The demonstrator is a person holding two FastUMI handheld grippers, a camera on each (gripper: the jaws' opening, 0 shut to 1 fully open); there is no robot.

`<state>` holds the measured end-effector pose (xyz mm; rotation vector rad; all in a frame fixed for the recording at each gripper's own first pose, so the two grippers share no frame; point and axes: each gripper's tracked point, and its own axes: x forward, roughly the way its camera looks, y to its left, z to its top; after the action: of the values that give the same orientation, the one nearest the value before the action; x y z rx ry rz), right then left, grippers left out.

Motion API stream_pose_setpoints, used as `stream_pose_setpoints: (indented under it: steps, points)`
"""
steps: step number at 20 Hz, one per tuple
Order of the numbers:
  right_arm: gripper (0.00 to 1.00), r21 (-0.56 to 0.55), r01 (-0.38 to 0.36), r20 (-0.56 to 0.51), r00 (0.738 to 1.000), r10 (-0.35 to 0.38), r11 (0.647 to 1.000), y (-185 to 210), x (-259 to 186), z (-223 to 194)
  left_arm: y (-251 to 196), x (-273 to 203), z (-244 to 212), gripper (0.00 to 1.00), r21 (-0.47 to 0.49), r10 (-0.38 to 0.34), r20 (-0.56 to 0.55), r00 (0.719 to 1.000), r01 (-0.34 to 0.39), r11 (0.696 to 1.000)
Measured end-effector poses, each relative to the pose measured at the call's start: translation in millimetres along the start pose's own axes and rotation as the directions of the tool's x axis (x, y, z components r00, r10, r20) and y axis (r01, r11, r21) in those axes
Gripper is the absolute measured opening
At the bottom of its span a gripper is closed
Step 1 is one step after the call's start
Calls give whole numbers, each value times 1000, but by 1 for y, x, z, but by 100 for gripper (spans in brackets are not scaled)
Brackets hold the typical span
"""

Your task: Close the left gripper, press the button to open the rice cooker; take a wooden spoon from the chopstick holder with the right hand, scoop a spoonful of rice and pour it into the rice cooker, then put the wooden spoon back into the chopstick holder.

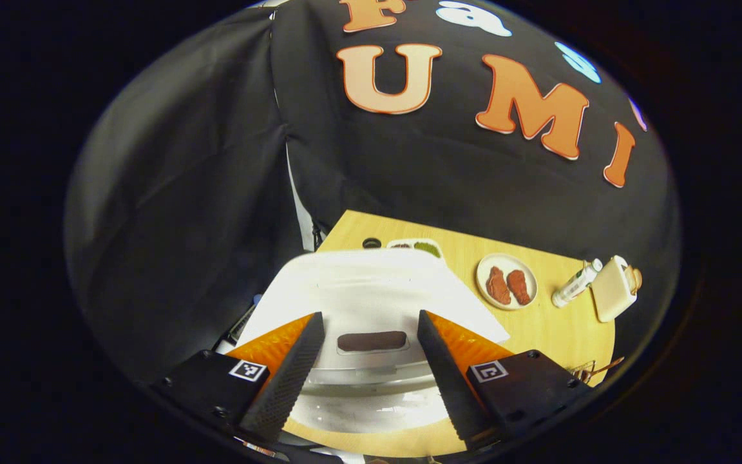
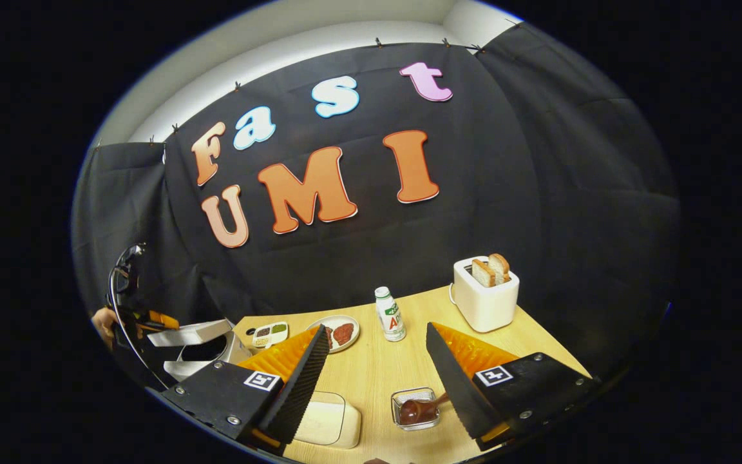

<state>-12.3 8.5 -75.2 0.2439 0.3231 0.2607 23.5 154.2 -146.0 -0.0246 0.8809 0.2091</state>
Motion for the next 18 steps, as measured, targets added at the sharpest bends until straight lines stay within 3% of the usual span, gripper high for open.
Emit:
stream_pose_setpoints:
  steps: [4,7,9,12,15,18]
  points:
    - [95,-18,-46,-4,999,46,999,15,6,0,-3,29,-75,100,-5,29,-120,992,-30,1000]
    - [95,-32,-80,2,997,80,996,25,7,4,-1,33,-73,100,-10,43,-99,994,-44,999]
    - [95,-45,-86,12,996,87,995,30,9,12,-13,26,-60,100,-41,-3,-69,998,0,999]
    - [94,-92,-77,57,995,83,993,40,13,33,-17,-22,-11,100,-3,-29,116,993,29,1000]
    - [94,-160,-44,136,988,66,986,52,13,65,-50,-80,42,100,39,-96,336,937,88,995]
    - [95,-193,-22,180,982,57,981,65,10,87,-73,-143,85,98,74,-137,524,841,115,991]
